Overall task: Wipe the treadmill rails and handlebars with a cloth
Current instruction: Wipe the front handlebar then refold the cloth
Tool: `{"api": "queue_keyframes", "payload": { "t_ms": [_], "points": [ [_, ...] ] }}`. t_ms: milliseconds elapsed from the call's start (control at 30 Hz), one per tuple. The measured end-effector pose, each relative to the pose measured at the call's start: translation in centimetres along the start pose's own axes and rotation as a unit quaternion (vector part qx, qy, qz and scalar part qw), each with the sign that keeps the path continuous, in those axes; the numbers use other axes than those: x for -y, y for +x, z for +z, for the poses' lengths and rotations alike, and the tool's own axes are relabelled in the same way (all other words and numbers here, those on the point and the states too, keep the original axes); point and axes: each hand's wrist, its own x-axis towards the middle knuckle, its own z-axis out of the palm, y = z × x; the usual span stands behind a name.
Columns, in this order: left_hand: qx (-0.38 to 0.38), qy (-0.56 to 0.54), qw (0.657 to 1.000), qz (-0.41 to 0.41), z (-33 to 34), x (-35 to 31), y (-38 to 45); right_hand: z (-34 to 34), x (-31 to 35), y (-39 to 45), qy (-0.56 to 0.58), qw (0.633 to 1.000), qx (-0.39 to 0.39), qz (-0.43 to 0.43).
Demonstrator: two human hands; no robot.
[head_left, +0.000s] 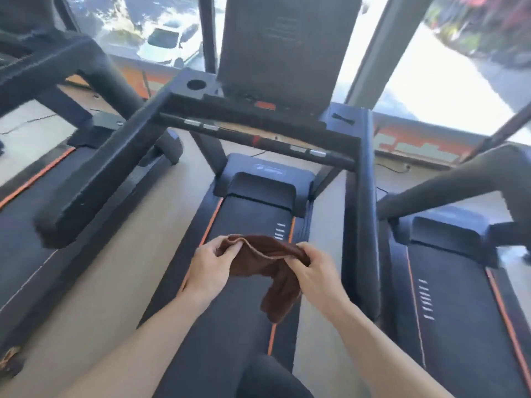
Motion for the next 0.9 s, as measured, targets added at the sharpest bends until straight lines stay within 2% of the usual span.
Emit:
{"api": "queue_keyframes", "payload": {
  "t_ms": [100, 200, 267, 300, 367, 433, 467, 500, 533, 567, 633, 667, 733, 900],
  "points": [
    [0.058, 0.027, 0.996, 0.061, 4.0, -3.0, 2.2, -4.4, -1.4, 1.1, -0.011, 0.999, -0.043, 0.02],
    [0.082, 0.043, 0.988, 0.124, 7.8, -6.8, 2.9, -8.0, -1.9, 2.3, 0.026, 0.997, -0.058, 0.04],
    [0.126, 0.04, 0.982, 0.137, 9.8, -8.8, 2.6, -10.3, -1.5, 2.6, 0.034, 0.996, -0.078, 0.005],
    [0.178, 0.025, 0.975, 0.134, 10.6, -9.7, 2.1, -11.6, -1.2, 2.6, 0.047, 0.995, -0.083, -0.027],
    [0.344, -0.006, 0.932, 0.111, 12.3, -11.6, 0.8, -14.7, -1.0, 2.5, 0.141, 0.982, -0.096, -0.083],
    [0.522, 0.023, 0.848, 0.088, 13.9, -13.0, -0.1, -18.1, -1.4, 2.1, 0.246, 0.96, -0.093, -0.1],
    [0.591, 0.04, 0.802, 0.07, 14.7, -13.3, -0.1, -19.7, -1.7, 2.0, 0.265, 0.956, -0.087, -0.089],
    [0.631, 0.043, 0.773, 0.035, 15.7, -13.4, 0.2, -21.3, -2.6, 1.9, 0.247, 0.963, -0.094, -0.061],
    [0.624, 0.041, 0.78, -0.003, 16.7, -13.0, 0.9, -22.5, -4.0, 1.9, 0.183, 0.977, -0.112, -0.016],
    [0.58, 0.039, 0.813, -0.04, 17.7, -12.1, 1.7, -23.3, -5.7, 1.8, 0.083, 0.987, -0.127, 0.046],
    [0.437, 0.104, 0.891, -0.061, 19.3, -9.0, 3.9, -23.4, -8.7, 1.3, -0.078, 0.973, -0.125, 0.176],
    [0.381, 0.158, 0.909, -0.053, 19.9, -7.3, 4.9, -22.8, -9.8, 1.0, -0.099, 0.963, -0.125, 0.216],
    [0.356, 0.207, 0.908, -0.075, 20.6, -4.2, 6.1, -20.6, -10.8, 0.6, -0.078, 0.961, -0.124, 0.236],
    [0.416, 0.166, 0.881, -0.154, 23.1, -0.6, 6.3, -13.3, -11.3, 2.1, 0.014, 0.952, -0.096, 0.289]
  ]
}}
